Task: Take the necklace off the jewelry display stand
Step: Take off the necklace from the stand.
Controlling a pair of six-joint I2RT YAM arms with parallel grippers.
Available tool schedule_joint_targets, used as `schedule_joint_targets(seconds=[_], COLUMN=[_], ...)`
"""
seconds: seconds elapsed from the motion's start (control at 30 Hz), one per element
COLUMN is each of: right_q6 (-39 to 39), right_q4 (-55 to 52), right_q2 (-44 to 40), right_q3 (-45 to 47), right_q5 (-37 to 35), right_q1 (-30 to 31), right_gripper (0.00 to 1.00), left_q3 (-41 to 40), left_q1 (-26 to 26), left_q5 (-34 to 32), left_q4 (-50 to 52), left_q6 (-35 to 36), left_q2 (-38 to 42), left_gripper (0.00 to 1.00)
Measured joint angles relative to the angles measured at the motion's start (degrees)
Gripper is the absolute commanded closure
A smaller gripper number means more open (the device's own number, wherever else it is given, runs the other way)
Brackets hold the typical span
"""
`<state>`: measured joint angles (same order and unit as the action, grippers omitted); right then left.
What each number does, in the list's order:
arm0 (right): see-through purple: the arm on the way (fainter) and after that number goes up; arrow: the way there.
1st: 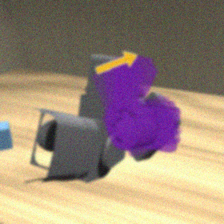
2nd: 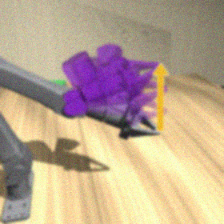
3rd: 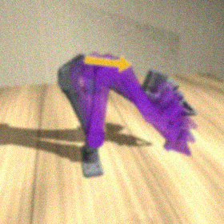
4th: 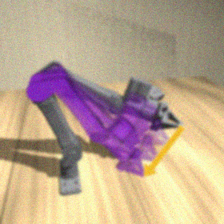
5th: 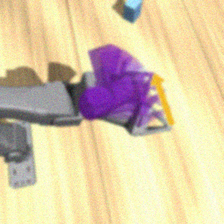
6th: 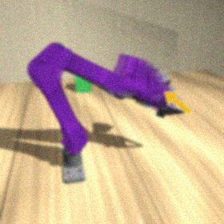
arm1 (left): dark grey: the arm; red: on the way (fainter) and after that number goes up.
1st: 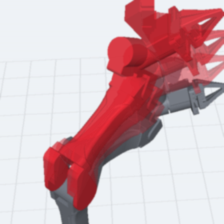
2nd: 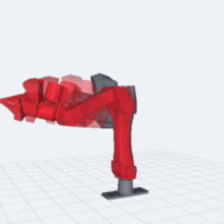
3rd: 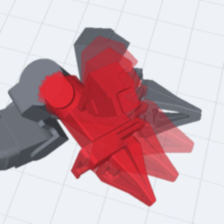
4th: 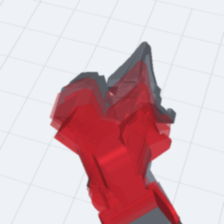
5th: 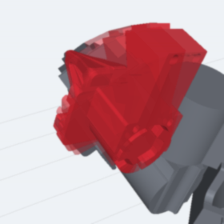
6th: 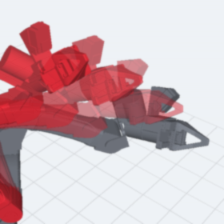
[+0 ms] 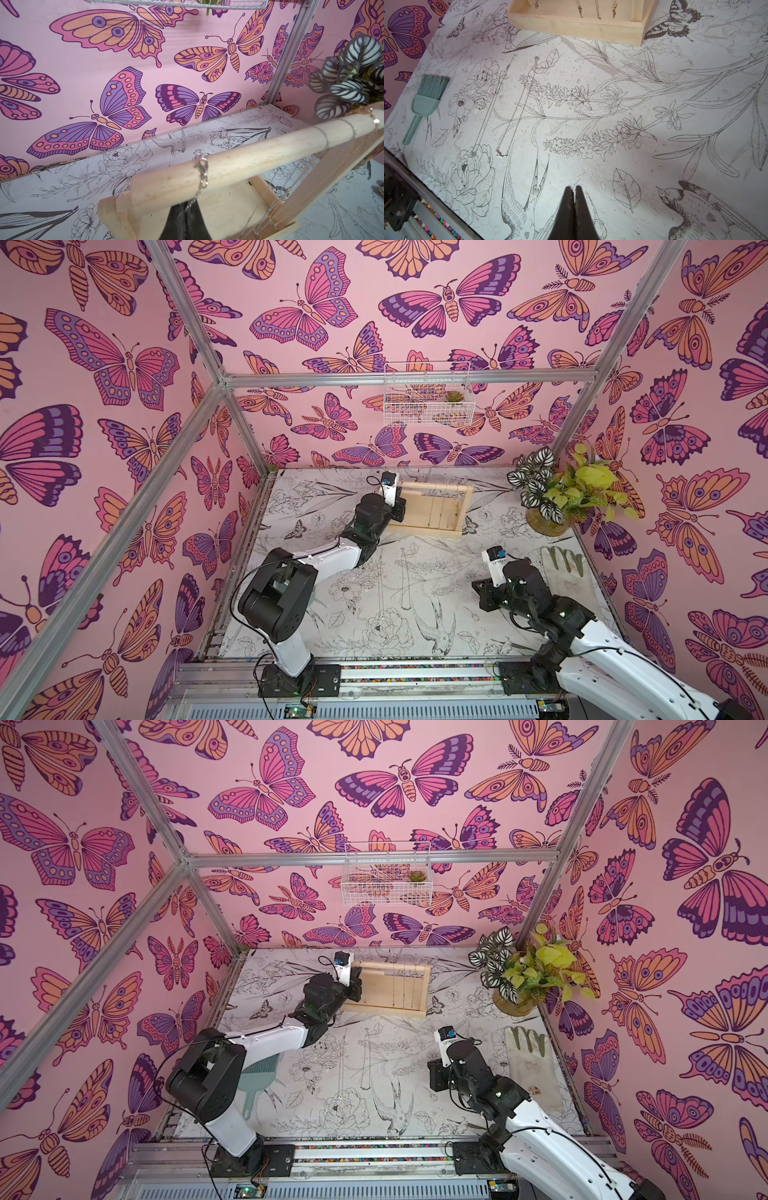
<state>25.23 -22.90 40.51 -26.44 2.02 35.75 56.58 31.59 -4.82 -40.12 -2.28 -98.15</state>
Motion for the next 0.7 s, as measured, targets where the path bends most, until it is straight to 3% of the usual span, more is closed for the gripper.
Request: schedule_joint_targets(seconds=[0.7], right_q6=[0.0], right_q4=[0.8], right_q2=[0.8], right_q3=[0.0], right_q5=[0.2], right_q1=[0.0], right_gripper=[1.0], left_q3=[-1.6], left_q1=[-2.1], left_q5=[-0.8], left_q4=[1.4], left_q6=[1.0], left_q2=[2.2], left_gripper=[0.96])
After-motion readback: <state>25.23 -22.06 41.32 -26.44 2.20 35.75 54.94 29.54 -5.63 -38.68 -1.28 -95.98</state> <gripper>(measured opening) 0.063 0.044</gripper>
